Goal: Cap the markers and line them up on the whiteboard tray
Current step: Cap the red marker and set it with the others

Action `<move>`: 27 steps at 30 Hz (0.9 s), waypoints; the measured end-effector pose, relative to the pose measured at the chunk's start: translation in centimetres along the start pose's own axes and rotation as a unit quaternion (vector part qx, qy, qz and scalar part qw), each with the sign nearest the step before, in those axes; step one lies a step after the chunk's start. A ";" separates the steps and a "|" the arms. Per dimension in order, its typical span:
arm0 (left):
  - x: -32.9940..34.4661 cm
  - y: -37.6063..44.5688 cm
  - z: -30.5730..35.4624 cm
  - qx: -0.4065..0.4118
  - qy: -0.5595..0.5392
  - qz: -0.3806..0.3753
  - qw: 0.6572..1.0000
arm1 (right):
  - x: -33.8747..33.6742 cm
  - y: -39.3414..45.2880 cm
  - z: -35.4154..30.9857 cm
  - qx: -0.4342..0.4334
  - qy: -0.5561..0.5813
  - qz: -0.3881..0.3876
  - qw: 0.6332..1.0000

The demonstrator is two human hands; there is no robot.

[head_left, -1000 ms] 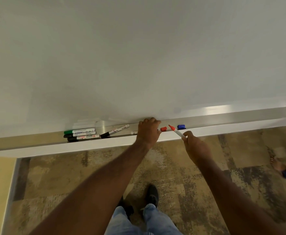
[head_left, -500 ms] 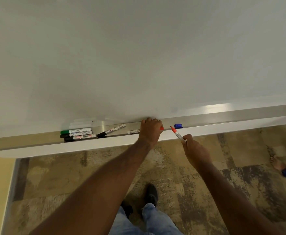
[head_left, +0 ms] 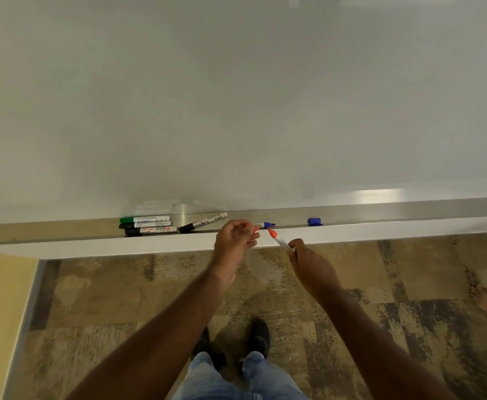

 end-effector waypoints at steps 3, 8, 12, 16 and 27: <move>-1.4 -1.3 0.4 0.015 -0.052 -0.008 0.998 | 0.5 0.5 -2.0 -0.026 -0.024 -0.017 0.999; -3.3 -2.5 0.8 0.033 -0.056 0.009 0.998 | 0.9 1.1 -5.1 -0.048 -0.045 -0.033 0.997; -4.8 -3.1 1.2 0.043 -0.063 0.020 0.997 | 1.0 1.1 -7.1 -0.062 -0.049 -0.036 0.996; -6.3 -3.7 1.4 0.046 -0.060 0.042 0.996 | 1.2 1.1 -8.5 -0.069 -0.065 -0.042 0.995; -8.8 -5.1 0.3 0.043 0.015 0.043 0.998 | 1.8 0.5 -12.0 -0.114 -0.094 -0.040 0.988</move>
Point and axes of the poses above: each hand's wrist, its own y-axis towards the middle knuckle, its own x-axis out of the palm, z = x × y, the point moved 2 cm from there along y, towards the middle knuckle, and after that the axes turned 14 degrees about -z, right-handed, at the moved point
